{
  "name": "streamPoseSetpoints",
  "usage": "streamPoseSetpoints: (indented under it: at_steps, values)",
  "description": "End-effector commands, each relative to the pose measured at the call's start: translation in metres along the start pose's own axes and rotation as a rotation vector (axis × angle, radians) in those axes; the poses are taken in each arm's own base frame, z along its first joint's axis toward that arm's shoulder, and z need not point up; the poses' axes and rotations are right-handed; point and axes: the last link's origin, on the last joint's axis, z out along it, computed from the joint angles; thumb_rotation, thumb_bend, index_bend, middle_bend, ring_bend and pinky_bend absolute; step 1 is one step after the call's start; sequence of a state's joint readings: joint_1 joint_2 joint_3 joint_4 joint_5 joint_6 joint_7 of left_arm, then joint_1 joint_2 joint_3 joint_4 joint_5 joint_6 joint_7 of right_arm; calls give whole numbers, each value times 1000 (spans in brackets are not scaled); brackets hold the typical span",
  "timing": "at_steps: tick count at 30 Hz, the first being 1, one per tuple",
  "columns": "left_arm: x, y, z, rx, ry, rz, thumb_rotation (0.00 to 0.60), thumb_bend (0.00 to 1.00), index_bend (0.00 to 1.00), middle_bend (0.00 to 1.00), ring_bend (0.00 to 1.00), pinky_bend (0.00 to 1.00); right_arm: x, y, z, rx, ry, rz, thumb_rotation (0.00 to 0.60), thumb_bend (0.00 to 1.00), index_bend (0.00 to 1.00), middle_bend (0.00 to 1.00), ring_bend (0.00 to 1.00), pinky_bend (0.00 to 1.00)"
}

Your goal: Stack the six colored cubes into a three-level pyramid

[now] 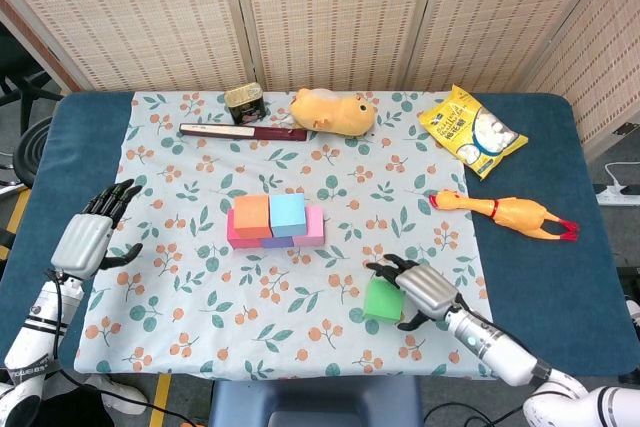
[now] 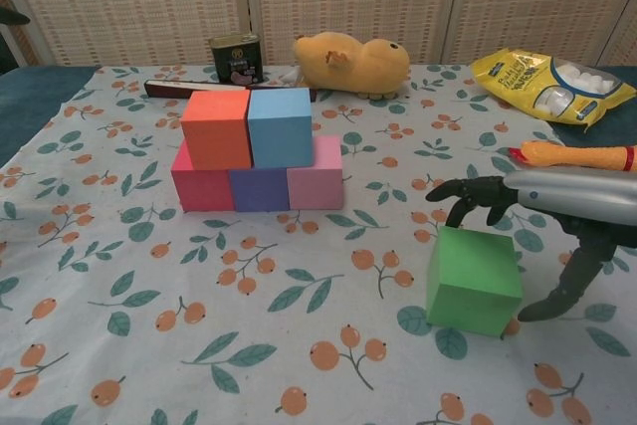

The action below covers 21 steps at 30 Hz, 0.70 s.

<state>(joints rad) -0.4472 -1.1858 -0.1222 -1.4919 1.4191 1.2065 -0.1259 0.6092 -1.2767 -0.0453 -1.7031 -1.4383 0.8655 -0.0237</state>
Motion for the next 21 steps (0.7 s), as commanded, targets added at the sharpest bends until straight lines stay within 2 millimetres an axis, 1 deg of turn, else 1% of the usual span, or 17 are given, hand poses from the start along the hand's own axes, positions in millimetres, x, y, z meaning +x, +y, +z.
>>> streamPoseSetpoints:
  at_steps: [1,4,9,13,15,16,18,21]
  values:
    - [-1,-1,1,-3,-3,0,600,309,17,0,0,148,-3,-2,1,7,-2,-3,600,0,0,193,4,225]
    - [-1,-2,1,-5,-4,-3,600,309,17,0,0,148,-5,-3,2,8,0,-8,600,0,0,193,4,225]
    - [-2,-3,1,-7,-3,-13,600,308,16,0,0,148,-9,-2,11,-2,10,-6,600,0,21,194,4,225]
    - [-3,-5,1,-9,-5,-21,600,307,15,0,0,148,-12,-2,16,-8,39,-13,600,0,67,194,5,230]
    - [-3,-6,1,-9,-5,-22,600,309,14,0,0,148,-14,-3,19,-9,58,-9,600,1,112,197,29,254]
    - [-3,-6,2,-9,-5,-23,600,309,14,0,0,148,-14,-3,21,-10,69,-6,600,14,131,209,48,269]
    - [-3,-7,1,-8,-3,-22,600,308,13,0,0,148,-13,-2,22,-13,81,-2,600,68,182,265,102,302]
    - [-3,-8,1,-9,1,-24,600,308,13,0,0,148,-10,-2,22,-12,91,12,600,127,246,325,153,326]
